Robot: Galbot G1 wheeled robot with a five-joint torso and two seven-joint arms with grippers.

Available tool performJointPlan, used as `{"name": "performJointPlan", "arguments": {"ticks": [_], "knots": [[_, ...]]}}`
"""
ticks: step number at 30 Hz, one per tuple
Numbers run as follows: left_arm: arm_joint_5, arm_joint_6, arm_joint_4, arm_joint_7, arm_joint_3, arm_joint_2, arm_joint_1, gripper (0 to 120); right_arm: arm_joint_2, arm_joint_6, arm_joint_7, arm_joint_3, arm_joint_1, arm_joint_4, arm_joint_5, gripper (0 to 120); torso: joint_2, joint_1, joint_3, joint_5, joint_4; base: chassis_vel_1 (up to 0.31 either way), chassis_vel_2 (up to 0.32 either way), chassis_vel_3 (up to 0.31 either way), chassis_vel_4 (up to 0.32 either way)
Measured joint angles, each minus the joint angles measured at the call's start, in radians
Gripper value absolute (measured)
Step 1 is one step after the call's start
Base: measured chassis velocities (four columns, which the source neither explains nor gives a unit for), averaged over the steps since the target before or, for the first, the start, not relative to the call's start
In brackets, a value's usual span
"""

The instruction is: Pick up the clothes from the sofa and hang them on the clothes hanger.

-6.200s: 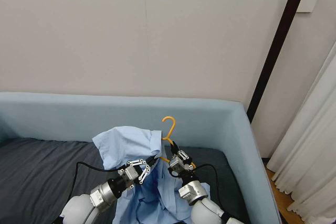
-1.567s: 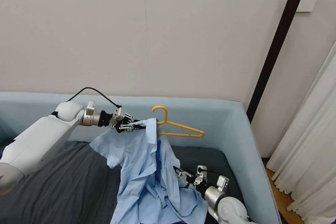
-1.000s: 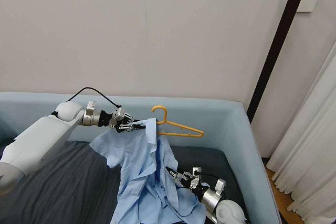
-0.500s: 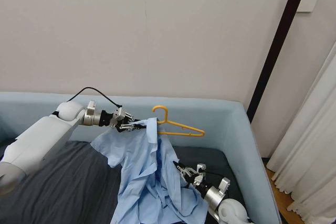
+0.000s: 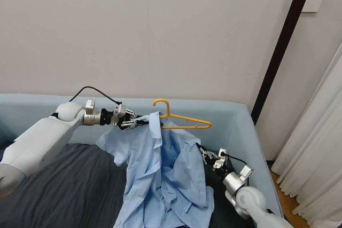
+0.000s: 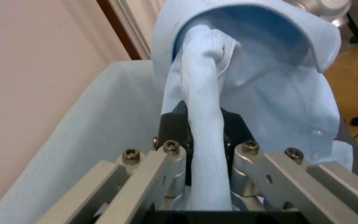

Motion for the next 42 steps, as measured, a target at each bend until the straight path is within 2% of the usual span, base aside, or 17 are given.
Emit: {"name": "performJointPlan", "arguments": {"ticks": [10,19,27,34,38,42], "knots": [[0.052,-0.005,0.017,0.001,0.001,-0.008,-0.017,8,-0.029,-0.016,0.052,0.043,0.014,0.052,-0.017,0,0.000,0.000,0.000,0.0001,-0.0001,0.000,0.000,0.000,0.000],[0.103,-0.018,0.049,0.010,-0.002,-0.022,-0.042,8,-0.045,-0.006,0.026,0.069,0.037,0.035,-0.118,0,0.000,0.000,0.000,0.0001,-0.0002,0.000,0.000,0.000,0.000],[0.197,-0.024,0.086,0.036,-0.011,-0.048,-0.084,8,-0.057,0.077,-0.034,0.081,0.033,0.087,-0.227,0,0.000,0.000,0.000,0.0002,-0.0002,0.000,0.000,0.000,0.000],[0.262,-0.031,0.121,0.054,-0.033,-0.069,-0.104,8,-0.075,0.118,-0.095,0.081,0.017,0.163,-0.227,0,0.000,0.000,0.000,0.0001,-0.0001,0.000,0.000,0.000,0.000],[0.262,-0.033,0.116,0.026,-0.046,-0.073,-0.091,8,-0.079,0.134,-0.104,0.068,0.009,0.202,-0.214,0,0.000,0.000,0.000,0.0005,-0.0002,0.000,0.000,0.000,0.000],[0.213,-0.020,0.079,-0.029,-0.064,-0.076,-0.031,8,-0.068,0.162,-0.099,0.047,-0.003,0.230,-0.231,0,0.000,0.000,0.000,-0.0002,-0.0001,0.000,0.000,0.000,0.000]]}}
